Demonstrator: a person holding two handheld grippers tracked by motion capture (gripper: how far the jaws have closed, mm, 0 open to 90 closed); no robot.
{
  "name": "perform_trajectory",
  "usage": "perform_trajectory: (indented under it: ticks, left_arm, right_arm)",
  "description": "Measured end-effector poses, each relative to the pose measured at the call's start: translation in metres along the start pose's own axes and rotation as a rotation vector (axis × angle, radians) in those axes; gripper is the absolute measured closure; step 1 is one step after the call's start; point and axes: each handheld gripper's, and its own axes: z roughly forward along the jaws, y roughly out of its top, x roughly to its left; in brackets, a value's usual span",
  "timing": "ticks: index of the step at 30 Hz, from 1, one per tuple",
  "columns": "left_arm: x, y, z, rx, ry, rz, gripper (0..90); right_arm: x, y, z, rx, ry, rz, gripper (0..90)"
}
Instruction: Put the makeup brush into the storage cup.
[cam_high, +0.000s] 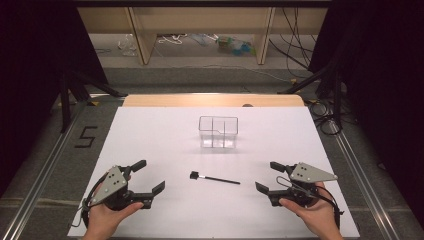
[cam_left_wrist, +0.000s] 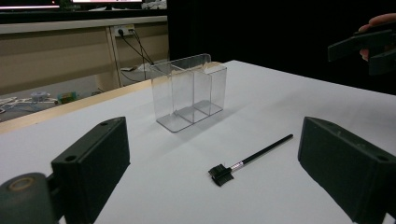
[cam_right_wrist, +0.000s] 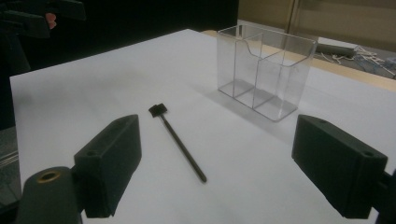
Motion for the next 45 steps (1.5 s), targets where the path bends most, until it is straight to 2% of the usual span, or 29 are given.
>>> perform_trajectory:
  ticks: [2, 6, 9, 10, 11, 12, 13, 15, 16, 22, 28, 36, 40, 43, 45]
  left_arm:
    - [0.000, 0.000, 0.000, 0.002, 0.001, -0.002, 9.4]
    - [0.000, -0.001, 0.000, 0.007, -0.002, -0.005, 10.0]
    - [0.000, -0.001, 0.000, 0.007, -0.004, -0.011, 10.4]
    - [0.000, -0.001, 0.000, 0.007, -0.006, -0.014, 10.4]
    - [-0.001, 0.000, 0.001, 0.010, -0.012, -0.003, 10.5]
    - [-0.001, -0.001, 0.001, 0.010, -0.013, -0.003, 10.6]
    - [-0.001, -0.001, 0.001, 0.010, -0.013, -0.009, 10.7]
    - [-0.001, -0.001, 0.002, 0.009, -0.013, -0.010, 10.7]
    - [-0.001, -0.001, 0.001, 0.010, -0.012, -0.005, 10.9]
    - [-0.001, -0.001, 0.001, 0.009, -0.013, -0.009, 11.0]
    - [-0.001, -0.001, 0.003, 0.013, -0.017, -0.013, 11.1]
    - [-0.002, -0.002, 0.003, 0.017, -0.023, -0.014, 11.2]
    - [-0.003, -0.002, 0.004, 0.010, -0.027, -0.014, 11.2]
    - [-0.003, -0.001, 0.004, 0.024, -0.019, -0.003, 11.3]
    - [-0.002, -0.001, 0.004, 0.023, -0.018, -0.004, 11.4]
  right_arm:
    - [0.000, 0.000, 0.000, 0.006, 0.001, 0.002, 17.2]
    - [-0.003, 0.002, 0.001, 0.029, -0.017, -0.025, 19.0]
    - [-0.003, 0.002, 0.005, 0.016, -0.014, -0.031, 19.2]
    - [-0.004, 0.005, 0.005, 0.073, -0.020, -0.048, 19.1]
    - [-0.005, 0.005, 0.009, 0.060, -0.014, -0.055, 19.2]
    - [-0.005, 0.006, 0.010, 0.072, -0.007, -0.047, 19.4]
    - [-0.006, 0.008, 0.011, 0.098, -0.016, -0.058, 19.8]
    - [-0.006, 0.009, 0.013, 0.104, -0.010, -0.058, 20.0]
    - [-0.006, 0.012, 0.020, 0.098, 0.004, -0.066, 20.2]
    - [-0.006, 0.022, 0.037, 0.109, 0.022, -0.093, 21.1]
    - [-0.006, 0.030, 0.055, 0.114, 0.048, -0.091, 21.5]
    - [-0.005, 0.036, 0.073, 0.153, 0.076, -0.100, 22.1]
    - [-0.004, 0.039, 0.081, 0.157, 0.081, -0.107, 22.3]
    - [-0.003, 0.040, 0.087, 0.152, 0.088, -0.108, 22.6]
    - [-0.003, 0.042, 0.091, 0.172, 0.100, -0.104, 22.9]
